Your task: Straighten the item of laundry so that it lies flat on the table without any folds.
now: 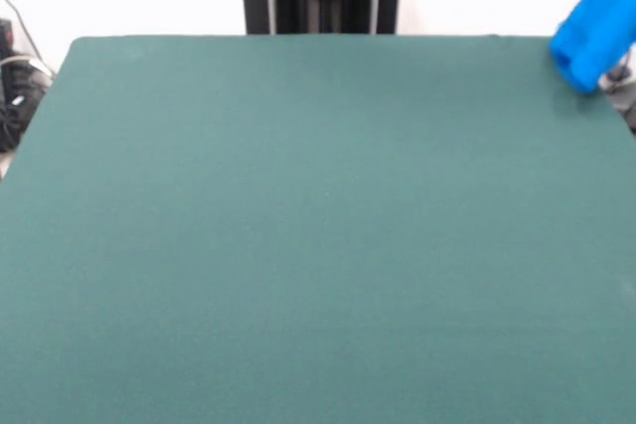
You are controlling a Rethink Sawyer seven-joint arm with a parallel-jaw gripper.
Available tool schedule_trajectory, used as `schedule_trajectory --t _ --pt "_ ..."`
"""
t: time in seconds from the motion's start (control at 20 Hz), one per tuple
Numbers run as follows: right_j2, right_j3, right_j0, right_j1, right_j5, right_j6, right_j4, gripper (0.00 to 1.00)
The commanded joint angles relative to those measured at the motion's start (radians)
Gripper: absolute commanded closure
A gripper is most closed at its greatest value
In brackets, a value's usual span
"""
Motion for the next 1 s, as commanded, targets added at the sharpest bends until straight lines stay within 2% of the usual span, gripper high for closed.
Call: schedule_trajectory --t 0.05,0.35,0.55,0.7,0.9,1.0 --pt "-0.025 -0.078 0.003 -0.077 0.194 0.282 -0.033 1.0" --pt "-0.032 -0.093 -0.015 -0.141 0.289 0.255 -0.05 1.0" --pt "-0.033 -0.074 -0.046 -0.16 0.293 0.199 -0.06 1.0" --pt "-0.015 -0.016 -0.11 -0.132 0.208 0.098 -0.062 1.0" --pt "0.051 0.074 -0.208 -0.066 0.014 -0.031 -0.051 1.0" --pt "0.076 0.088 -0.246 -0.038 -0.045 -0.06 -0.067 1.0"
